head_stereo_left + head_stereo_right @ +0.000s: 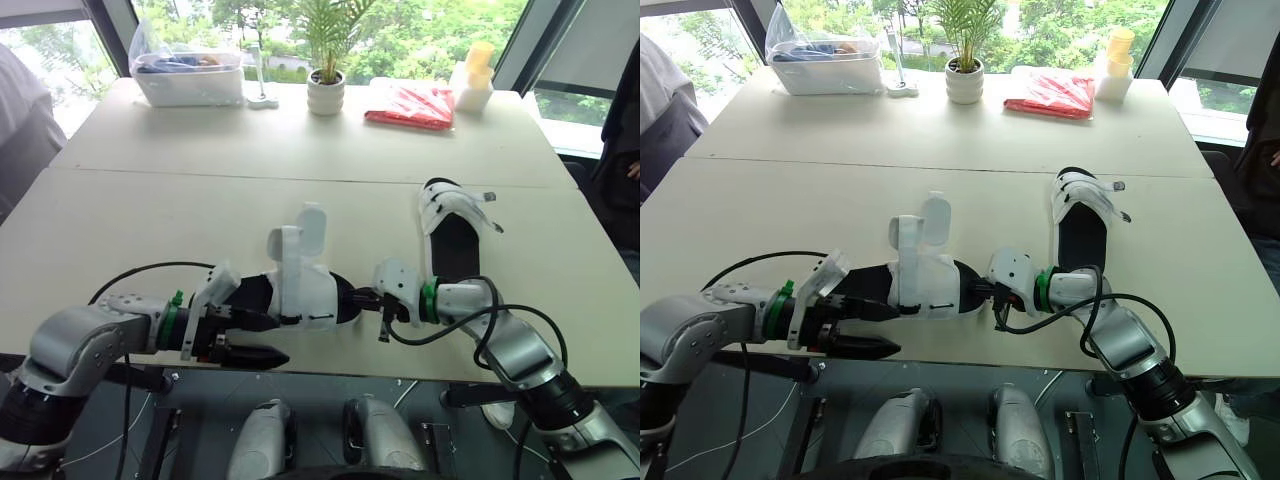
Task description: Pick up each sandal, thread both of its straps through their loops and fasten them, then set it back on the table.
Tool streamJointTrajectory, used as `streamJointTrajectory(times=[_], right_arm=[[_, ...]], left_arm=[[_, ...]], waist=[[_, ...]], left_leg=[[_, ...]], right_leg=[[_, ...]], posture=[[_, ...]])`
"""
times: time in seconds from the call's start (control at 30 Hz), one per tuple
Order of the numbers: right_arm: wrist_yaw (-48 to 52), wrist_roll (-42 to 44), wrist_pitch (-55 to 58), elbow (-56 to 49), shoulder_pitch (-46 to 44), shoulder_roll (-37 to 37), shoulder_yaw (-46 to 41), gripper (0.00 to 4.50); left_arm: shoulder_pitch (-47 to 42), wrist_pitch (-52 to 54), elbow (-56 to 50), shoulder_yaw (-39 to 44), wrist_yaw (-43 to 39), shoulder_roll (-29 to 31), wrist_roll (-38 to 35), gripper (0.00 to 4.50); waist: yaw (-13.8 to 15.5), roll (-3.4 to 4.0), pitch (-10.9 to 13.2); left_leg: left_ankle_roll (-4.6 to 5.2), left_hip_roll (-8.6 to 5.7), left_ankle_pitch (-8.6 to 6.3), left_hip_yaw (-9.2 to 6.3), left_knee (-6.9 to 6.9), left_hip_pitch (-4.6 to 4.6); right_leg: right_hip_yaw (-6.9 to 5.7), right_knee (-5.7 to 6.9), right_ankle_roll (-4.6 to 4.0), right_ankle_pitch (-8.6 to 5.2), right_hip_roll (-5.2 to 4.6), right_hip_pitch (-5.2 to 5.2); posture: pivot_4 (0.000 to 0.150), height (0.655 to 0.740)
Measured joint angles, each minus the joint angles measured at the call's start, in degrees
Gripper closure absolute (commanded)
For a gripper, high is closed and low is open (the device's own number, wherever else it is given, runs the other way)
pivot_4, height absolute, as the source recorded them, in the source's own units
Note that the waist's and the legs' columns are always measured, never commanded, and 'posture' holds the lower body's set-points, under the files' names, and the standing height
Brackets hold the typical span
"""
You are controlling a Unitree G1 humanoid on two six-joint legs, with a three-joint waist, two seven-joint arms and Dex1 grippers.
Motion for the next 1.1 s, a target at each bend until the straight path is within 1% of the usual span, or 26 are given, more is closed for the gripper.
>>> streamJointTrajectory(times=[0.13,0.3,0.33,0.4,0.47,0.53,0.57,0.63,0.93,1.1], right_arm=[[-0.01,-0.05,0.02,-0.01,0.18,-0.11,-0.21,4.5],[-0.09,-0.79,0.17,0.0,0.34,-0.29,-0.39,4.5],[-0.09,-0.98,0.17,0.0,0.36,-0.3,-0.4,4.5],[-0.14,-1.05,0.17,-0.01,0.4,-0.3,-0.4,4.5],[-0.12,-1.04,0.17,-0.16,0.44,-0.29,-0.38,4.5],[-0.05,-1.04,0.16,-0.32,0.46,-0.28,-0.36,4.5],[-0.05,-1.04,0.16,-0.39,0.48,-0.28,-0.35,4.5],[-0.06,-1.04,0.16,-0.41,0.49,-0.28,-0.35,4.5],[-0.07,-1.06,0.15,-0.43,0.5,-0.28,-0.34,4.5],[-0.06,-1.06,0.12,-0.7,0.52,-0.28,-0.17,4.5]], left_arm=[[-1.7,1.73,0.84,-0.75,1.79,-1.88,-0.31,0.07],[-2.78,4.33,1.72,-0.25,5.92,-5.67,-1.04,0.07],[-2.78,4.92,1.73,0.13,6.49,-6.12,-1.41,0.31],[-2.78,5.52,1.72,0.61,7.51,-6.54,-1.79,0.95],[-2.81,5.98,1.72,0.68,8.3,-6.71,-1.81,1.88],[-2.86,6.57,1.73,0.69,9.04,-6.96,-1.86,2.95],[-2.93,6.73,1.73,0.69,9.33,-7.07,-1.87,3.36],[-3.21,7.42,1.75,0.8,9.94,-7.37,-1.9,4.46],[-2.91,8.97,1.79,1.62,11.33,-8.08,-3.75,4.46],[0.2,5.45,0.14,-0.07,8.33,-4.14,-1.8,4.46]], waist=[[0.11,0.0,-0.01],[0.32,-0.03,-0.03],[0.34,-0.03,-0.04],[0.35,-0.04,-0.04],[0.3,-0.04,-0.04],[0.24,-0.04,-0.04],[0.23,-0.04,-0.04],[0.22,-0.03,-0.04],[0.19,-0.03,-0.03],[0.17,-0.01,-0.02]], left_leg=[[0.0,0.0,0.0,0.0,0.0,0.08],[0.0,0.0,-0.01,-0.01,0.0,0.4],[0.0,0.0,-0.01,-0.01,0.0,0.4],[0.0,0.0,-0.01,0.0,0.0,0.4],[0.0,0.0,-0.01,0.0,0.0,0.39],[0.0,0.0,-0.01,0.0,0.0,0.32],[0.0,0.0,-0.01,0.01,0.0,0.29],[0.0,0.0,-0.01,0.01,0.0,0.29],[0.0,0.0,-0.01,0.01,-0.02,0.29],[-0.02,0.0,-0.02,0.0,-0.12,0.29]], right_leg=[[0.0,0.0,0.0,0.0,0.0,0.07],[0.01,-0.06,0.0,0.0,-0.02,0.23],[0.01,-0.07,0.0,-0.01,-0.03,0.24],[0.01,-0.08,0.0,-0.01,-0.04,0.25],[0.01,-0.07,0.0,-0.01,-0.04,0.24],[0.01,-0.06,0.0,-0.01,-0.04,0.26],[0.01,-0.06,0.0,-0.01,-0.04,0.28],[0.01,-0.06,0.0,-0.01,-0.04,0.29],[0.01,-0.06,-0.01,-0.01,-0.04,0.24],[0.01,-0.08,-0.1,-0.06,-0.04,0.13]], posture=[[0.15,0.7241],[0.15,0.7241],[0.15,0.7241],[0.15,0.7241],[0.15,0.7241],[0.15,0.7241],[0.15,0.7241],[0.15,0.7241],[0.15,0.7241],[0.15,0.7241]])
